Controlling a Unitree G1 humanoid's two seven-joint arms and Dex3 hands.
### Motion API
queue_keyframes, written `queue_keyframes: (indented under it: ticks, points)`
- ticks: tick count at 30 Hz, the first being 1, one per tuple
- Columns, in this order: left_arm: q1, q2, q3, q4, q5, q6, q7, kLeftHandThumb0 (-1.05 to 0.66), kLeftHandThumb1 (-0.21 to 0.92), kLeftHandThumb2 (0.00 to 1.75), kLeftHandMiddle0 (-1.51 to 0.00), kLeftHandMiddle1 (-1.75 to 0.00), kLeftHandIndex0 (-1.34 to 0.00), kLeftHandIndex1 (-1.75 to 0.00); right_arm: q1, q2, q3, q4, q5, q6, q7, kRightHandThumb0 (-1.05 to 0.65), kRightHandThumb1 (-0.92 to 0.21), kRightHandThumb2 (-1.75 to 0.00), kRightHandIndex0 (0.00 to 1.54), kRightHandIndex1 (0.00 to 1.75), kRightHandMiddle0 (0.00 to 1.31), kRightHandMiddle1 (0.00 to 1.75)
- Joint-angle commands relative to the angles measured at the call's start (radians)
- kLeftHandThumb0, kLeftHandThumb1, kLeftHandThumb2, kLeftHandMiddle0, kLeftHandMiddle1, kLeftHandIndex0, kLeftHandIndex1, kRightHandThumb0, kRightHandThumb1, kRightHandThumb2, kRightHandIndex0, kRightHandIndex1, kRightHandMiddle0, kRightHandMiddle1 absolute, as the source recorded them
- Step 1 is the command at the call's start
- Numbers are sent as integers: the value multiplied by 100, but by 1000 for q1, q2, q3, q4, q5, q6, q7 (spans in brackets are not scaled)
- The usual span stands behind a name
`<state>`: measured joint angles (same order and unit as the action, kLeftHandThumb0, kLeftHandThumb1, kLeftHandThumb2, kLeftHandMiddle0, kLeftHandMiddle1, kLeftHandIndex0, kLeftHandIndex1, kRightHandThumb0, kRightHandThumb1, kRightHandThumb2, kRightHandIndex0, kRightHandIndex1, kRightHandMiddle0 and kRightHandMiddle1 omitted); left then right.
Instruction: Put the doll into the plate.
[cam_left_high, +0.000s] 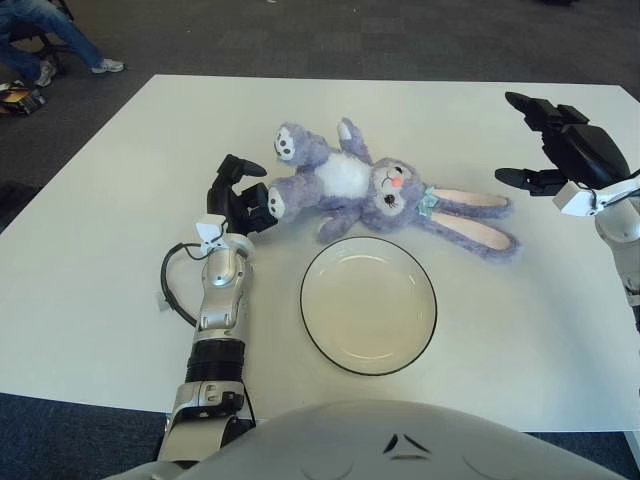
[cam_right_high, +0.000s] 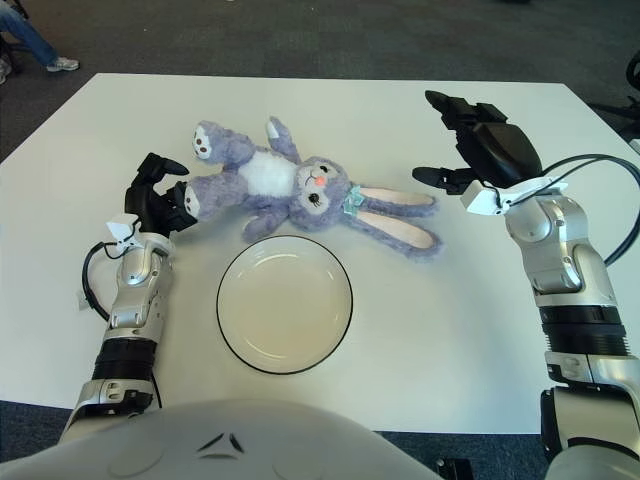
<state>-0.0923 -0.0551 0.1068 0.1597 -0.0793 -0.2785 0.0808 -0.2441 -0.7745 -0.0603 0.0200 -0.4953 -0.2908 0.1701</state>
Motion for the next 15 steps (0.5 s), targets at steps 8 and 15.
queue_keyframes:
  ticks: [8, 15]
  points:
    - [87, -38, -12, 101, 5, -14, 1, -45, 40, 121, -127, -175, -54, -175, -15, 36, 58, -82, 53, 29, 109, -105, -92, -44, 6, 14, 0, 22]
    - [79, -40, -11, 117, 10, -27, 5, -45, 40, 121, -127, -175, -55, -175, -71, 60, 102, -99, 61, 61, 181, -105, -92, -38, 7, 14, 0, 27]
